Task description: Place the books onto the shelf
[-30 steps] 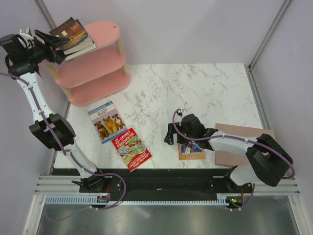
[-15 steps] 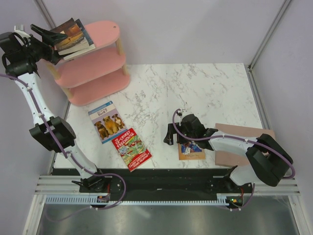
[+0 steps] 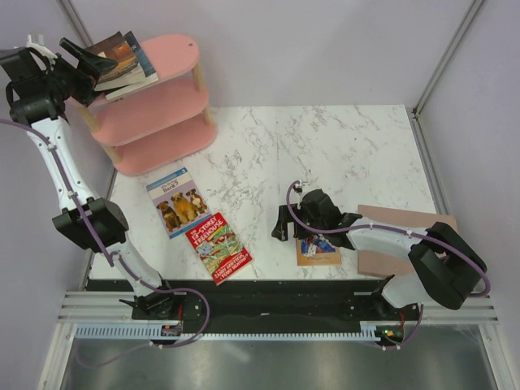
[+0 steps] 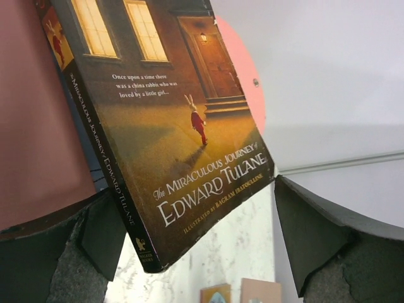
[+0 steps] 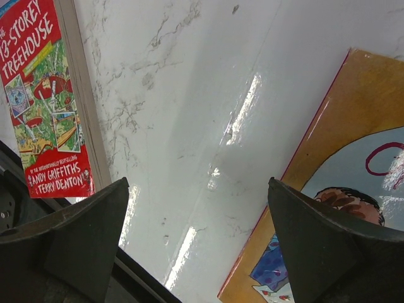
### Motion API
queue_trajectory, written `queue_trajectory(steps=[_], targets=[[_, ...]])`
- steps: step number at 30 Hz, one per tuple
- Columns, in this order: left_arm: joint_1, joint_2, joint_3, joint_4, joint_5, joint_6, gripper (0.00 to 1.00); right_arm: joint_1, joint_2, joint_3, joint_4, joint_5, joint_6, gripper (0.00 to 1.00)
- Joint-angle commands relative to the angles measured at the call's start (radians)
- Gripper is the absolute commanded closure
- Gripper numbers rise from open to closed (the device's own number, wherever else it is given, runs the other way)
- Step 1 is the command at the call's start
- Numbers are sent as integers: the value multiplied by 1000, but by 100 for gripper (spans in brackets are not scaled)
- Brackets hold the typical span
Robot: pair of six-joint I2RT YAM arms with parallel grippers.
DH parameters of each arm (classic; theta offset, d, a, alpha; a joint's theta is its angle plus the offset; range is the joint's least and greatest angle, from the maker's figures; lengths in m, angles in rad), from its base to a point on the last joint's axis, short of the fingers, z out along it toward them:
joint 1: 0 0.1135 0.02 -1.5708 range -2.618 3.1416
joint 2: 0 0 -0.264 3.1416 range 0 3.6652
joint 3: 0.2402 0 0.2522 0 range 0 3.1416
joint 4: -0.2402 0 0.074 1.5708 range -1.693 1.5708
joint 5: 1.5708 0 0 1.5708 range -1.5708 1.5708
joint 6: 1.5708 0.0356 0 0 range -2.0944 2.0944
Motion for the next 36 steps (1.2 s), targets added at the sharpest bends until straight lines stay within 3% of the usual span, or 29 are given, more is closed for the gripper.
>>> queue_trajectory(steps=[1, 6, 13, 24, 29, 36], targets=[[-55, -4, 21, -168, -140, 179, 0, 9, 4, 28, 34, -14, -3, 2], [-75, -15, -24, -221, -271, 220, 0, 9, 5, 26, 34, -14, -1, 2], [-74, -12, 17, -258, -330, 205, 0, 9, 7, 26, 36, -18, -3, 2], [-74, -70, -44, -328, -465, 240, 0, 9, -1, 20, 42, -20, -1, 2], [-75, -42, -19, -403, -477, 263, 0, 9, -7, 17, 45, -23, 1, 2], [-74, -100, -65, -336, -494, 242, 0, 9, -5, 16, 48, -27, 1, 2]])
